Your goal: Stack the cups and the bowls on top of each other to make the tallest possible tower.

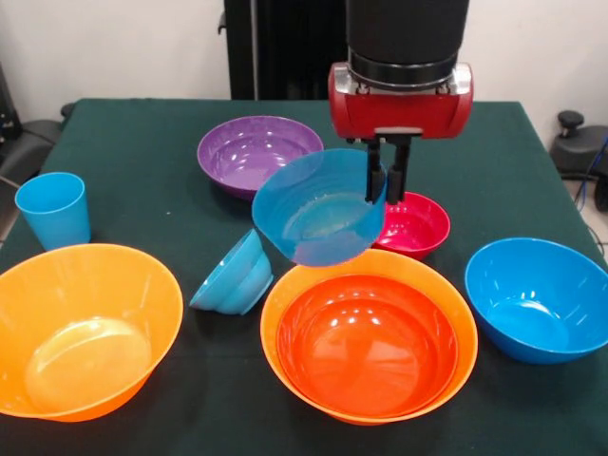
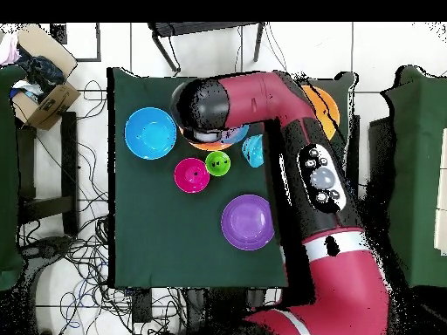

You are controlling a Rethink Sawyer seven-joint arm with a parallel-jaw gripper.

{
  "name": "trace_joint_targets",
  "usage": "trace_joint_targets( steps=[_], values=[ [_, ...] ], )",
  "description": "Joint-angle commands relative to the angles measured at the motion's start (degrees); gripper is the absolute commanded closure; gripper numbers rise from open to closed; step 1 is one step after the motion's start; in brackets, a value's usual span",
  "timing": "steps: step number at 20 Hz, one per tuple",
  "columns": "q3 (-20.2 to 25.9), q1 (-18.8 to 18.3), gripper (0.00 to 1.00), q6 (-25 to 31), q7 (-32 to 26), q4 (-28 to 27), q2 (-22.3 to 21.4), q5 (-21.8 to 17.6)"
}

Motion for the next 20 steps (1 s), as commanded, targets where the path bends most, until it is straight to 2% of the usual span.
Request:
trace_joint_targets(
  steps=[1, 15, 20],
  values=[
    [-6.90, 3.39, 1.00, -1.75, 11.85, -4.68, 7.42, -0.39],
    [-12.02, 7.56, 1.00, -10.57, 16.46, -5.28, 12.30, 0.05],
    [-13.18, 9.15, 1.00, -10.30, 16.92, -6.83, 13.01, 1.44]
  ],
)
